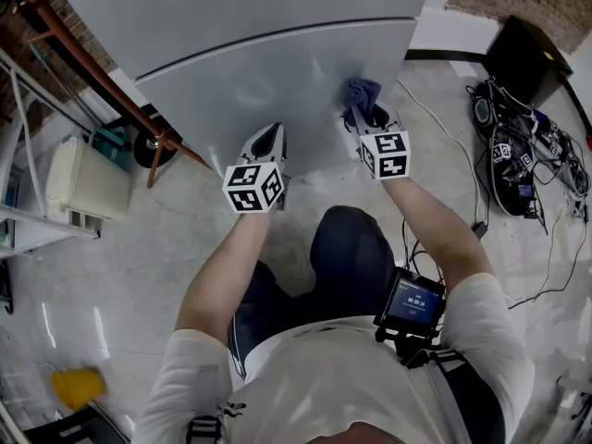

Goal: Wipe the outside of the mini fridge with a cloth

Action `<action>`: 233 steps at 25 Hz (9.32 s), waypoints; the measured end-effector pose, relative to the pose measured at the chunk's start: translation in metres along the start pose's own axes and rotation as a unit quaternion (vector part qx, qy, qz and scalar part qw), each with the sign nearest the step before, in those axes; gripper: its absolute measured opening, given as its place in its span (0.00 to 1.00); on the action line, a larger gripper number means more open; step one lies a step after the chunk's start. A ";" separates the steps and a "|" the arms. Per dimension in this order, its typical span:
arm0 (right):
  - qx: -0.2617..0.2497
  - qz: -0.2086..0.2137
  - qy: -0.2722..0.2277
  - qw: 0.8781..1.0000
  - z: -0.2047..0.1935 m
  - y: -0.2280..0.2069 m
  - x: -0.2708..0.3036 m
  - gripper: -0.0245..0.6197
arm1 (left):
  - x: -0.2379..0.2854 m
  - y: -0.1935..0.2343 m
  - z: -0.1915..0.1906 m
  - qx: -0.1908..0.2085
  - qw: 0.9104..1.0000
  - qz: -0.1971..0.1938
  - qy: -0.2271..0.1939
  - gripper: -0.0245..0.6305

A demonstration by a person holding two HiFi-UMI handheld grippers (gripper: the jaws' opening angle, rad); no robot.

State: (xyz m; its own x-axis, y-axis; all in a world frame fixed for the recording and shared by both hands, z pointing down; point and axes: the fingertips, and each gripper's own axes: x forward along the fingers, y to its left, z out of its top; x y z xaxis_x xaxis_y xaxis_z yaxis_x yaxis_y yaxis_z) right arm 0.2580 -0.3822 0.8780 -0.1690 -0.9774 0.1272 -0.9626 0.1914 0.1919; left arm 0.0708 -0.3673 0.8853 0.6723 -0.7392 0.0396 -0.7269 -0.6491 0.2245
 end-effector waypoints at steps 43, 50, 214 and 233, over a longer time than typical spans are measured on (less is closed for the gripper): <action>-0.088 0.266 0.003 0.960 -0.034 0.364 0.085 0.17 | -0.195 0.194 -0.041 -0.027 0.978 0.205 0.031 0.04; -0.082 0.239 0.010 0.967 -0.043 0.321 0.073 0.17 | -0.162 0.169 -0.047 -0.025 0.984 0.172 0.035 0.04; 0.020 -0.010 0.052 0.998 0.485 -0.078 -0.149 0.17 | -0.071 -0.114 0.474 0.013 0.998 -0.004 0.065 0.04; 0.043 0.027 -0.029 0.998 0.595 0.009 -0.247 0.17 | -0.180 -0.148 0.533 0.002 1.000 -0.029 0.005 0.04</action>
State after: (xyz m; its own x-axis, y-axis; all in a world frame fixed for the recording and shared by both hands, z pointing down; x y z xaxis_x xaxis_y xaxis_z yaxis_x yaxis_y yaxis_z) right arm 0.1647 -0.1930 0.2690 -0.2306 -0.9699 0.0781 -0.9660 0.2378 0.1013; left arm -0.0175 -0.2343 0.3261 0.7150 -0.6982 0.0367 -0.6869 -0.6917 0.2229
